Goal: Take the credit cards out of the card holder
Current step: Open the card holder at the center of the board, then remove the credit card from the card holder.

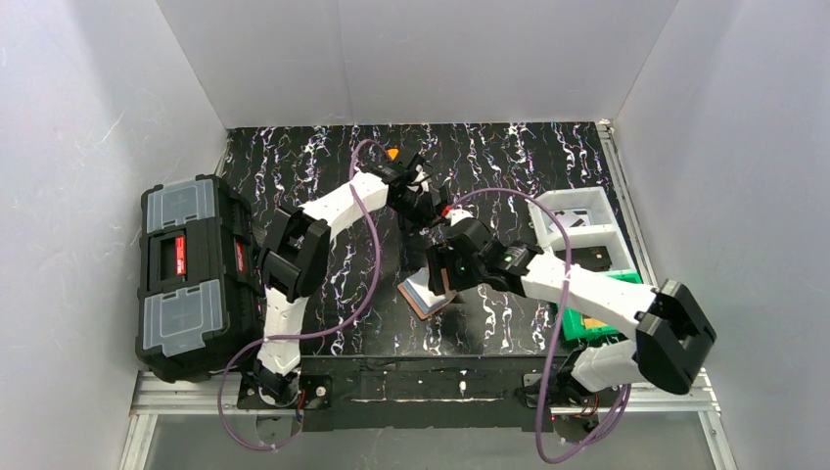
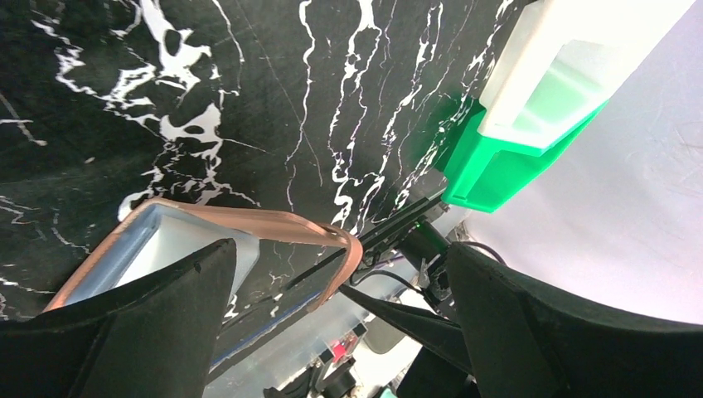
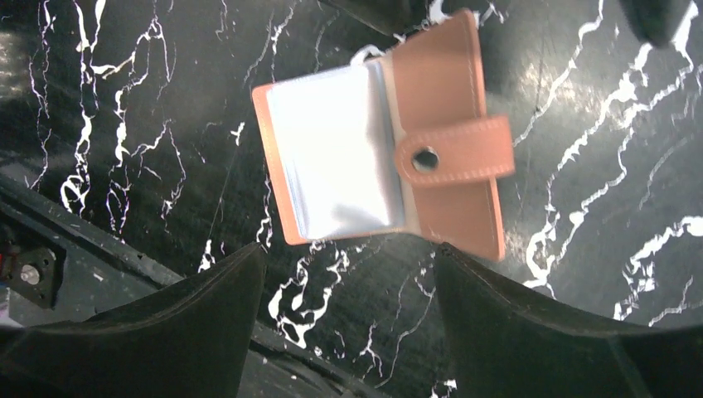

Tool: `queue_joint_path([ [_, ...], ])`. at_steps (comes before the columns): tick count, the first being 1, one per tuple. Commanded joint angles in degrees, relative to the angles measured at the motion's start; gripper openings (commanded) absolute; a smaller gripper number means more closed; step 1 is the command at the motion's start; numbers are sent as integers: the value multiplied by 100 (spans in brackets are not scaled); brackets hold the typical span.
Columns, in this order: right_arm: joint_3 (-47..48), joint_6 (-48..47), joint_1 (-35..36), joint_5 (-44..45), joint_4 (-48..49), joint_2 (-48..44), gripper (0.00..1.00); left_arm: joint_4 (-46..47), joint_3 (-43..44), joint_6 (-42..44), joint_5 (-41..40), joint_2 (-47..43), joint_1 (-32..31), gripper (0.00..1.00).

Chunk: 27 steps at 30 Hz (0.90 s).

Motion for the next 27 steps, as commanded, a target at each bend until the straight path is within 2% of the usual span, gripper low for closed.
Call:
queue_joint_path([
  [1, 568, -480, 45, -96, 279, 506, 81, -278, 20, 200, 41, -537, 154, 98],
  [10, 841, -681, 44, -75, 268, 1574, 82, -359, -749, 362, -190, -1215, 593, 98],
  [17, 662, -450, 44, -345, 415, 1737, 84, -141, -1776, 383, -358, -1974, 857, 98],
  [27, 693, 48, 44, -554, 309, 1985, 81, 6, -2594, 457, -529, -2520, 886, 98],
])
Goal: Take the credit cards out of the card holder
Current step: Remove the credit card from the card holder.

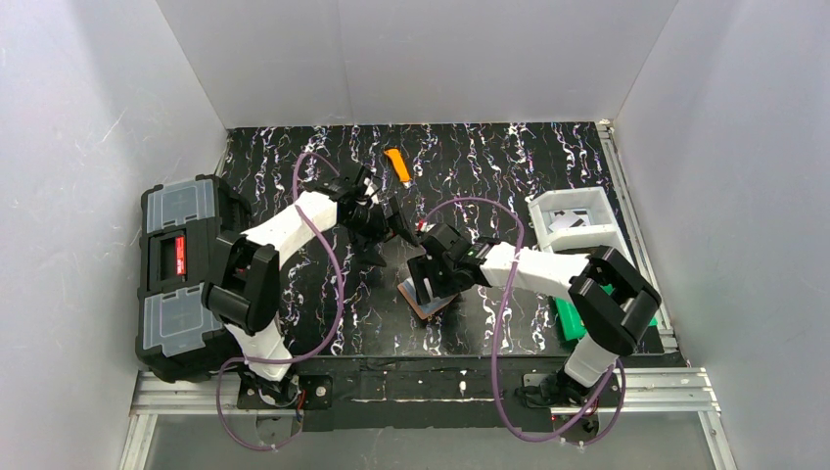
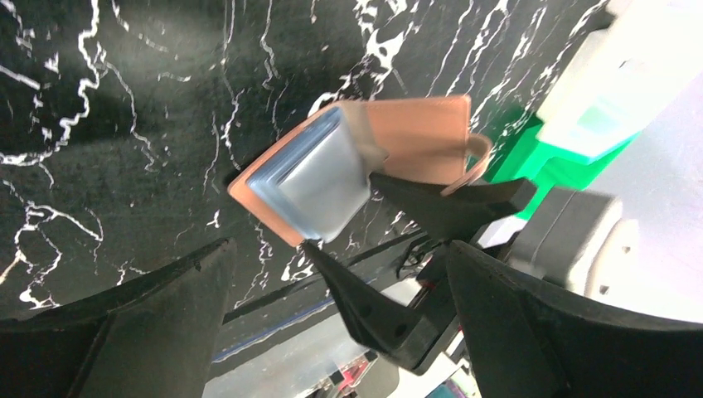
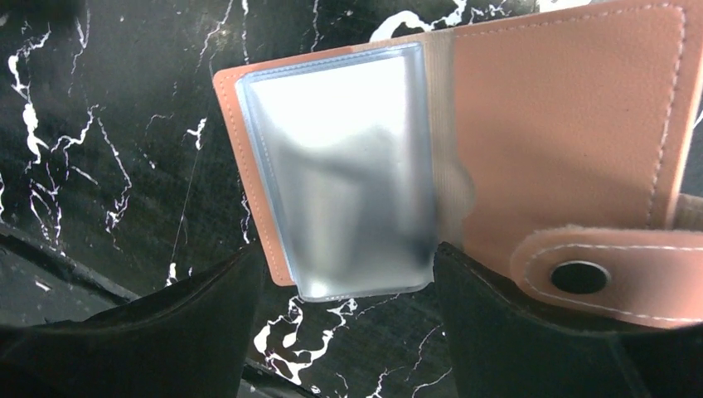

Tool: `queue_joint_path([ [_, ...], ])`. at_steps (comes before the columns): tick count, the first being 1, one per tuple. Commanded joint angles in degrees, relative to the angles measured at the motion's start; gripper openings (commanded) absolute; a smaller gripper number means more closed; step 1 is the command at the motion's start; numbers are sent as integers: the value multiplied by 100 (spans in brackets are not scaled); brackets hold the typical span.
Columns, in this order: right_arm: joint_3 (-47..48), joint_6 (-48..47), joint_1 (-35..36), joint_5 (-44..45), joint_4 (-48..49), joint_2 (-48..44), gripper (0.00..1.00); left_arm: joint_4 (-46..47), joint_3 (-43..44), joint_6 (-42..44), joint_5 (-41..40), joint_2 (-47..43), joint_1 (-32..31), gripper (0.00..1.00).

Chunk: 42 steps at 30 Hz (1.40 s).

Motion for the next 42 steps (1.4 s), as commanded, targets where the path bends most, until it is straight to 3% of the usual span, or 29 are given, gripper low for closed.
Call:
queue_joint_path([
  [1, 114, 347, -52, -34, 101, 159, 81, -159, -345, 175, 28, -524, -66, 98],
  [16, -22, 697, -61, -169, 254, 21, 76, -281, -409, 494, -298, -568, -36, 98],
  [25, -96, 1006, -63, -532, 387, -169, 71, -296, -458, 497, -450, -585, 20, 91],
  [31, -159, 1183, -72, -660, 490, -171, 65, -316, -454, 572, -525, -656, 112, 84],
  [42, -122, 1379, -124, -717, 380, -14, 46, -391, -742, 821, -586, -833, 164, 63],
])
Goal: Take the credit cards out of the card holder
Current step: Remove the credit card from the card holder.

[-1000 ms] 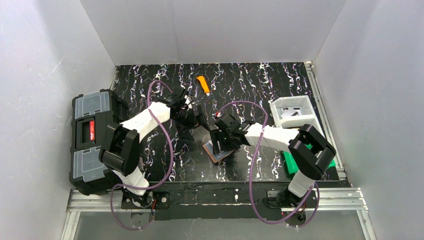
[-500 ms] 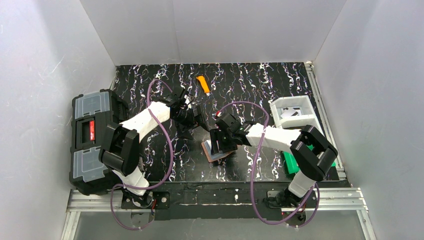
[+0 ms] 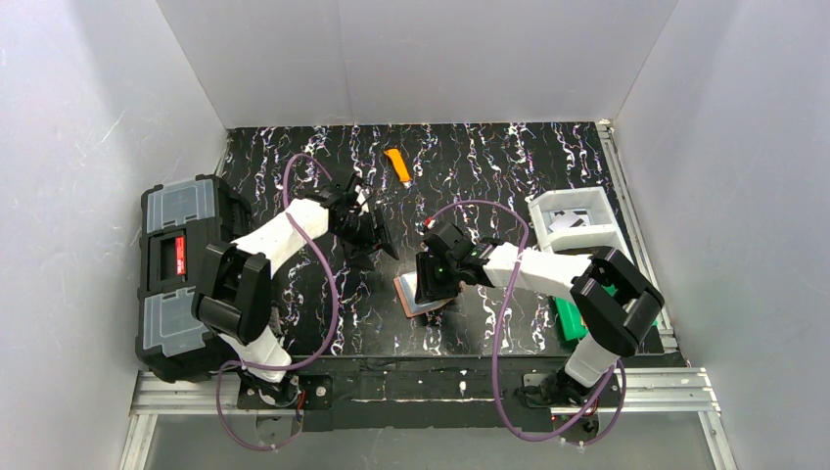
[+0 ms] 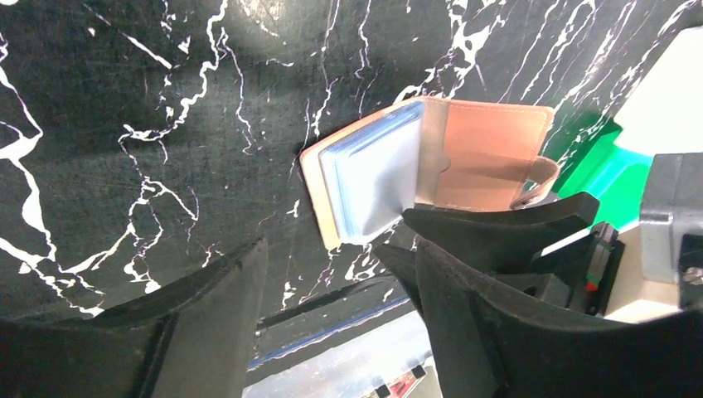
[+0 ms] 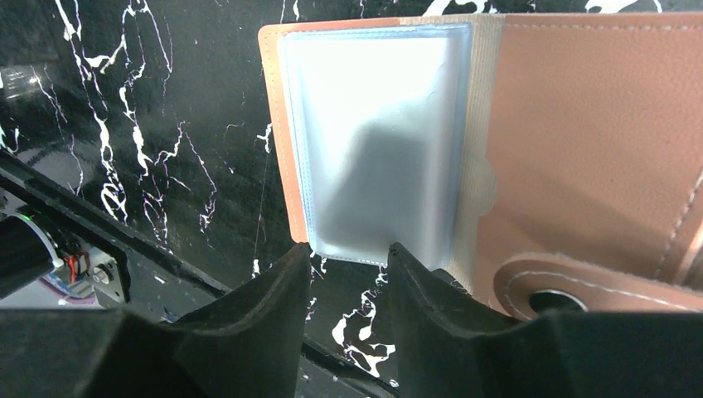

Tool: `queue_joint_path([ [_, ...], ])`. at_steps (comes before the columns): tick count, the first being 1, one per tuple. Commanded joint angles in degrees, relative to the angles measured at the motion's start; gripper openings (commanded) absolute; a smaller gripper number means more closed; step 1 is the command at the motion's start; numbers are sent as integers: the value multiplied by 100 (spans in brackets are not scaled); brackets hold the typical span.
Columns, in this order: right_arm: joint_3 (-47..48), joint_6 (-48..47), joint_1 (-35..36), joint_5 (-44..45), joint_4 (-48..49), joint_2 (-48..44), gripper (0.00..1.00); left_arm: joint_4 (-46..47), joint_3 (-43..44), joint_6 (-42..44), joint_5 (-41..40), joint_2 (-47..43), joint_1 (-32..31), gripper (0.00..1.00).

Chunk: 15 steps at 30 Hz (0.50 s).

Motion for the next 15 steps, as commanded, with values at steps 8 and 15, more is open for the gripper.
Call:
queue_joint_path([
  [8, 310, 135, -34, 385, -482, 94, 72, 173, -919, 131, 128, -476, -87, 49],
  [15, 1076, -121, 127, 941, -1080, 405, 74, 454, -1200, -90, 170, -403, -122, 44],
])
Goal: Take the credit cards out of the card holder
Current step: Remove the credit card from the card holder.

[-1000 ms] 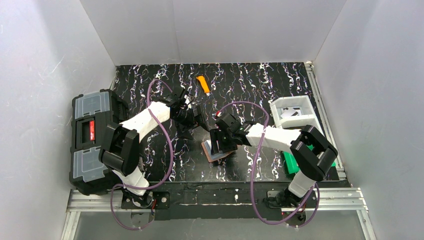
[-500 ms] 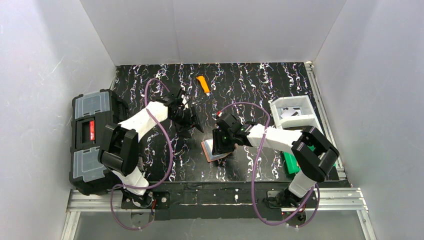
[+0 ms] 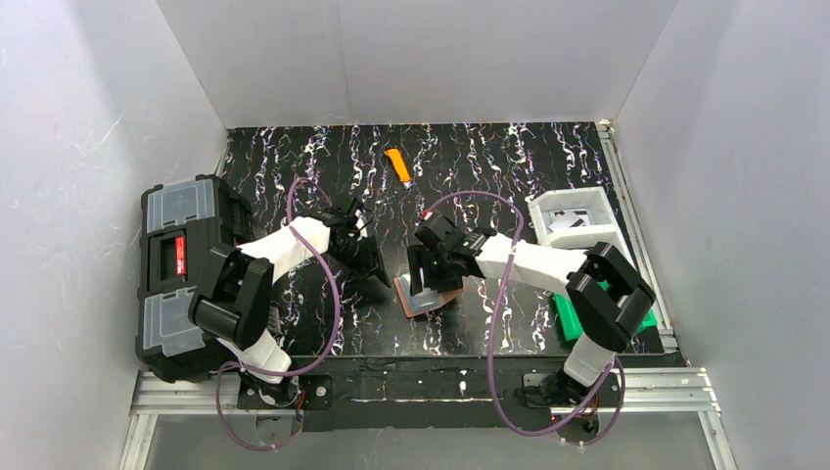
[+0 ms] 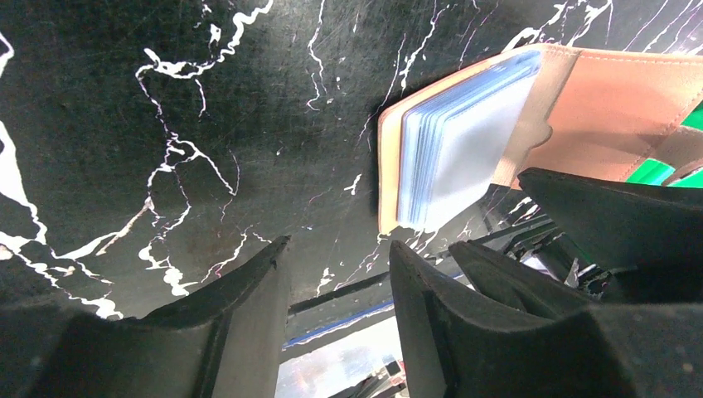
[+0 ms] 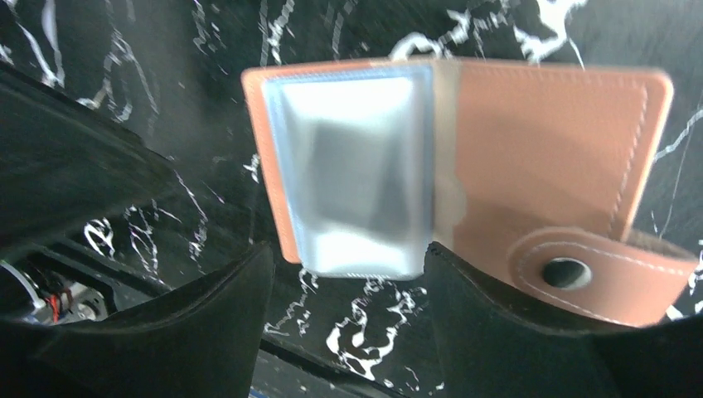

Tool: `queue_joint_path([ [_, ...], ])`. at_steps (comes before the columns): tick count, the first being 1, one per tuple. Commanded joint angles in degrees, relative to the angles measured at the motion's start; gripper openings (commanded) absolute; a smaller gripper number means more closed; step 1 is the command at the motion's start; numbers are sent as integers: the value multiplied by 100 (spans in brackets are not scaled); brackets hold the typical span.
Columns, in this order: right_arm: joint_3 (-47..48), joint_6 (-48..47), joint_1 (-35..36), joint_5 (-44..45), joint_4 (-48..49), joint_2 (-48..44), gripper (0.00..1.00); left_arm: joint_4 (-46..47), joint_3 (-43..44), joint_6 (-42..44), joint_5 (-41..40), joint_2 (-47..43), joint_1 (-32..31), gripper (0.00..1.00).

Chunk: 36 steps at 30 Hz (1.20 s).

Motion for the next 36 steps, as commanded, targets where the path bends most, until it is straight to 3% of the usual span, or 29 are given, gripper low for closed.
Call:
queue_joint_path([
  [1, 590, -176, 90, 440, -397, 297, 74, 157, -99, -93, 107, -191, -23, 44],
  [12, 720, -142, 90, 374, -515, 983, 73, 177, -41, -44, 206, -115, -21, 43],
  [20, 362, 74, 89, 19, -258, 797, 55, 172, -73, 20, 242, -114, -23, 42],
  [27, 189, 299, 82, -473, 72, 581, 56, 169, -4, 106, 408, -108, -46, 42],
  [31, 27, 490, 52, -645, 225, 398, 66, 161, 92, 115, 480, -82, -174, 41],
  [36, -207, 657, -33, -671, 355, 118, 67, 161, 210, 90, 465, 117, -371, 39],
])
